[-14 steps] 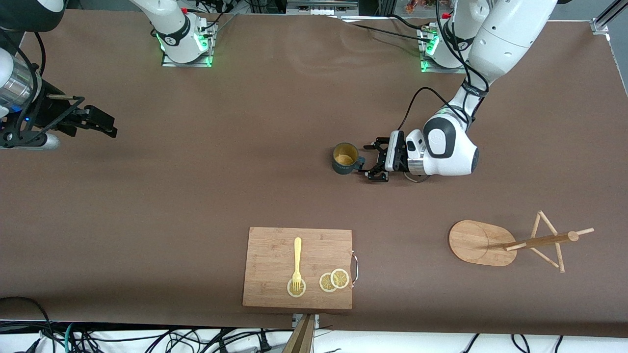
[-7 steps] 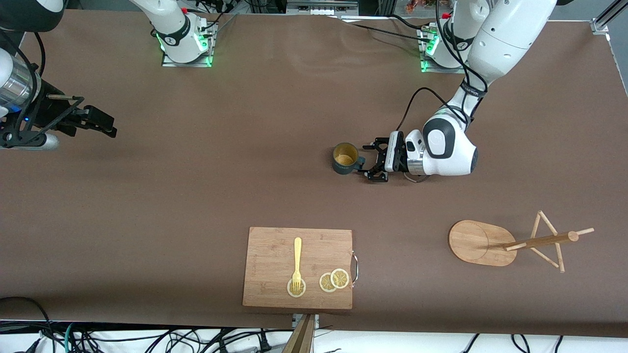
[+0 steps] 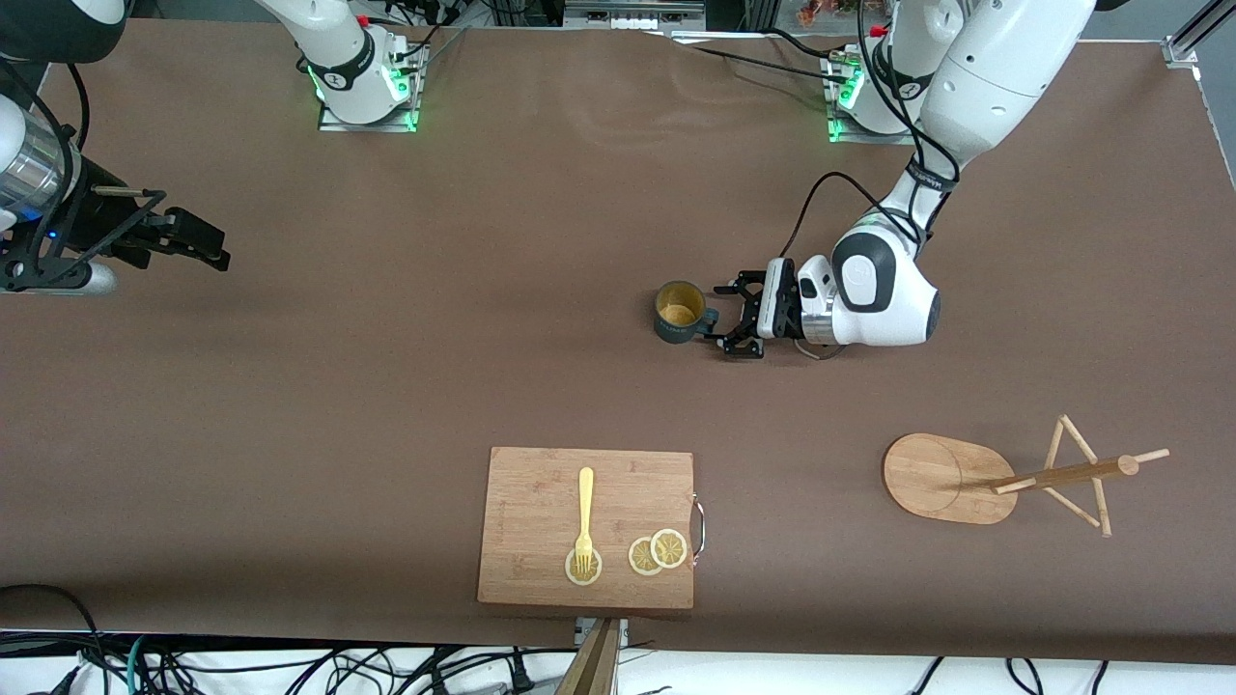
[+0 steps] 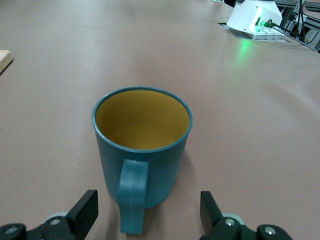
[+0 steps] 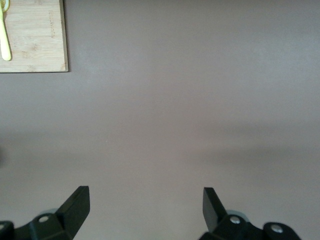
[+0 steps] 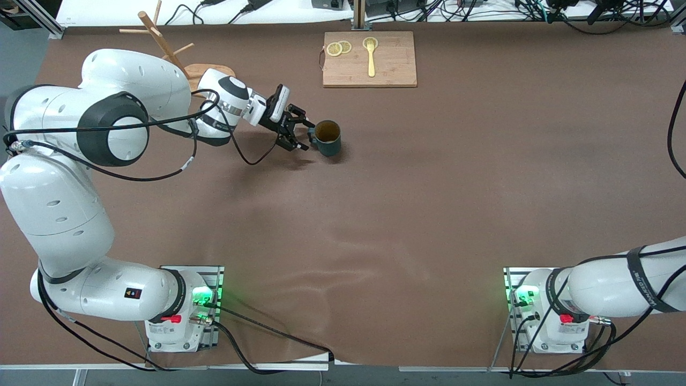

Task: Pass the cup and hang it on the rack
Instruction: 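Lower the left gripper to the mug handle and grasp it, then lift the mug by its handle with the left gripper toward the rack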

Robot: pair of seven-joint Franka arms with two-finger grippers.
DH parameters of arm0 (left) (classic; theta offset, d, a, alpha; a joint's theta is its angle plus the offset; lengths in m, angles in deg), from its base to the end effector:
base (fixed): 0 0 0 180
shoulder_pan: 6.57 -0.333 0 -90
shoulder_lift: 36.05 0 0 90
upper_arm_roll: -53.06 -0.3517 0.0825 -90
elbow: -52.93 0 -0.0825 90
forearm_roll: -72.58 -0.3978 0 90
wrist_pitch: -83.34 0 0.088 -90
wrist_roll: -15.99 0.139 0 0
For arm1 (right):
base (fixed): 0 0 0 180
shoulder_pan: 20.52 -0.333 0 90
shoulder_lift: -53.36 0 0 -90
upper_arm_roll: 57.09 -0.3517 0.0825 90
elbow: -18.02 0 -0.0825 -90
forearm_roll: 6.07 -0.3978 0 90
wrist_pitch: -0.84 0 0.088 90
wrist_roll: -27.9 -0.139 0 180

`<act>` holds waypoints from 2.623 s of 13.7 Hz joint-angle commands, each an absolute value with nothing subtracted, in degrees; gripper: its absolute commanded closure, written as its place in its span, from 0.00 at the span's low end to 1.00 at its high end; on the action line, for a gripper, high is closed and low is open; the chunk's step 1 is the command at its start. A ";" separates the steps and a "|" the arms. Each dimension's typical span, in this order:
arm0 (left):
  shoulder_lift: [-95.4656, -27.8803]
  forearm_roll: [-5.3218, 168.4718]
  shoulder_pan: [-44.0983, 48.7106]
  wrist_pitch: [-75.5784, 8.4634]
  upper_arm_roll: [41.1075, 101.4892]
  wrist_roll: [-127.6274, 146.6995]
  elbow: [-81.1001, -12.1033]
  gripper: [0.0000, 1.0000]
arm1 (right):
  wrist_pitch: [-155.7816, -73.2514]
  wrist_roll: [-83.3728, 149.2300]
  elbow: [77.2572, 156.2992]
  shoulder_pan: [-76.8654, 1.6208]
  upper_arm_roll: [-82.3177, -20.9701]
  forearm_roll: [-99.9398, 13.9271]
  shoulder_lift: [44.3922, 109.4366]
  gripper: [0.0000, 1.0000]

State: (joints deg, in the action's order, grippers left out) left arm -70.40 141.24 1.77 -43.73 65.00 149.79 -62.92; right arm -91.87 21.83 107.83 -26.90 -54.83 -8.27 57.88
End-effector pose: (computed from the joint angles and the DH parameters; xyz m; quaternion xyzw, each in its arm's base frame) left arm 0.5422 -0.2595 0.1422 0.5890 -0.6639 0.2576 0.3820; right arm 0.5949 0.0489 0.5880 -0.9996 0.0182 0.0156 0.0163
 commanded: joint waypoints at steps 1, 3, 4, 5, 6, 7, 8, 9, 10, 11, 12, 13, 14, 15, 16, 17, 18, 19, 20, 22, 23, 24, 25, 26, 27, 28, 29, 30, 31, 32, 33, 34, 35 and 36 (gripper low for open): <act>-70.42 143.25 1.96 -43.31 64.93 152.83 -62.99 0.37 | -91.62 22.01 108.11 -26.32 -55.42 -8.27 57.32 0.00; -70.77 143.68 1.96 -43.13 64.93 152.92 -62.90 0.92 | -91.53 22.18 108.11 -26.32 -55.42 -8.27 57.32 0.00; -70.94 144.38 1.96 -43.13 64.93 153.18 -62.90 1.00 | -91.53 22.18 108.11 -26.32 -55.42 -8.27 57.32 0.00; -71.21 144.82 1.87 -43.05 64.93 153.79 -62.90 1.00 | -91.53 22.18 108.11 -26.32 -55.42 -8.27 57.32 0.00; -71.21 144.92 1.70 -43.04 64.93 154.06 -62.90 1.00 | -91.53 22.27 108.11 -26.32 -55.42 -8.18 57.32 0.00; -71.21 144.92 1.52 -42.78 64.93 154.15 -62.90 1.00 | -91.27 22.36 108.11 -26.32 -55.42 -8.18 57.32 0.00; -71.21 144.92 1.43 -41.74 64.93 154.06 -62.82 1.00 | -90.14 22.27 108.11 -26.32 -55.42 -7.66 57.32 0.00; -70.86 144.92 1.08 -41.20 64.93 153.98 -62.73 1.00 | -89.60 22.27 108.11 -26.32 -55.42 -7.57 57.23 0.00; -70.68 144.92 0.03 -39.89 64.93 153.98 -62.73 1.00 | -89.51 22.27 108.19 -26.32 -55.42 -7.57 57.23 0.00; -70.68 144.92 -1.19 -37.10 64.93 153.37 -62.56 1.00 | -89.51 22.36 108.11 -26.32 -55.42 -7.57 57.32 0.00; -70.59 144.92 -2.69 -34.89 64.93 152.49 -62.47 1.00 | -89.51 22.36 108.11 -26.32 -55.42 -7.57 57.32 0.00; -70.42 144.83 -4.44 -33.39 64.93 151.35 -62.47 1.00 | -89.60 22.36 108.11 -26.32 -55.34 -7.57 57.23 0.00; -69.89 144.57 -5.94 -32.51 64.84 149.69 -62.47 1.00 | -89.60 22.19 108.11 -26.32 -55.42 -7.57 57.23 0.00; -69.54 144.04 -8.04 -30.50 64.84 147.06 -62.47 1.00 | -89.69 22.18 108.11 -26.32 -55.42 -7.57 57.32 0.00; -69.19 143.95 -9.45 -27.78 64.66 144.07 -62.29 1.00 | -89.77 22.18 108.11 -26.32 -55.42 -7.57 57.23 0.00; -68.32 143.69 -10.43 -25.58 64.31 141.09 -62.12 1.00 | -89.77 22.18 108.11 -26.32 -55.42 -7.57 57.23 0.00; -67.35 142.38 -11.65 -24.68 64.05 137.23 -61.59 1.00 | -89.77 22.10 108.11 -26.32 -55.42 -7.57 57.32 0.00; -66.56 140.02 -13.49 -23.11 64.13 132.05 -60.80 1.00 | -89.69 22.10 108.11 -26.32 -55.42 -7.57 57.32 0.00; -66.29 138.17 -15.25 -20.74 64.13 126.78 -59.58 1.00 | -89.69 22.10 108.11 -26.32 -55.42 -7.57 57.32 0.00; -66.29 136.05 -18.94 -16.17 64.13 117.63 -56.85 1.00 | -89.69 22.36 108.11 -26.32 -55.42 -7.65 57.32 0.00; -66.37 136.04 -21.05 -15.02 64.13 113.24 -56.75 1.00 | -89.77 22.36 108.11 -26.32 -55.34 -7.65 57.32 0.00; -66.37 135.87 -22.38 -14.75 64.05 109.28 -56.75 1.00 | -89.86 22.45 108.11 -26.24 -55.34 -7.65 57.32 0.00; -66.29 135.78 -23.95 -13.53 64.05 104.89 -56.75 1.00 | -90.04 22.45 108.11 -26.24 -55.34 -7.57 57.32 0.00; -66.37 135.34 -26.06 -10.90 64.13 100.06 -56.75 1.00 | -90.21 22.45 108.11 -26.24 -55.34 -7.57 57.32 0.00; -66.37 135.25 -27.82 -8.70 64.13 96.53 -56.75 1.00 | -90.13 22.45 108.11 -26.24 -55.34 -7.57 57.32 0.00; -66.37 135.25 -29.23 -7.11 64.13 94.49 -56.75 1.00 | -90.13 22.45 108.11 -26.24 -55.34 -7.57 57.32 0.00; -66.29 135.16 -30.72 -5.27 64.05 93.08 -56.75 1.00 | -90.13 22.45 108.11 -26.24 -55.34 -7.57 57.32 0.00; -66.46 135.16 -32.13 -2.90 64.05 91.59 -56.75 1.00 | -90.13 22.45 108.11 -26.24 -55.34 -7.57 57.32 0.00; -66.37 135.16 -33.54 -0.96 63.96 90.01 -57.01 1.00 | -90.13 22.45 108.11 -26.24 -55.34 -7.57 57.32 0.00; -66.46 134.81 -35.29 0.79 63.87 87.64 -56.76 1.00 | -90.13 22.45 108.11 -26.24 -55.34 -7.57 57.32 0.00; -66.37 133.94 -36.79 2.29 64.05 84.83 -56.67 1.00 | -90.21 22.45 108.11 -26.24 -55.34 -7.57 57.32 0.00; -66.46 133.84 -38.19 3.26 64.05 82.89 -56.06 1.00 | -90.21 22.45 108.11 -26.06 -55.34 -7.57 57.40 0.00; -66.37 133.84 -39.08 4.32 63.96 81.13 -55.79 1.00 | -90.21 22.45 108.11 -26.24 -55.34 -7.57 57.32 0.00; -66.37 133.84 -40.48 6.33 63.96 78.07 -55.79 1.00 | -90.21 22.45 108.11 -26.24 -55.34 -7.57 57.32 0.00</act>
State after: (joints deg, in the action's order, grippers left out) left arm -66.61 135.21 -38.14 3.08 63.26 83.11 -56.77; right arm -90.14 21.86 107.83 -26.84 -54.83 -8.21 57.89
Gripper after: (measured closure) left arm 0.789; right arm 0.000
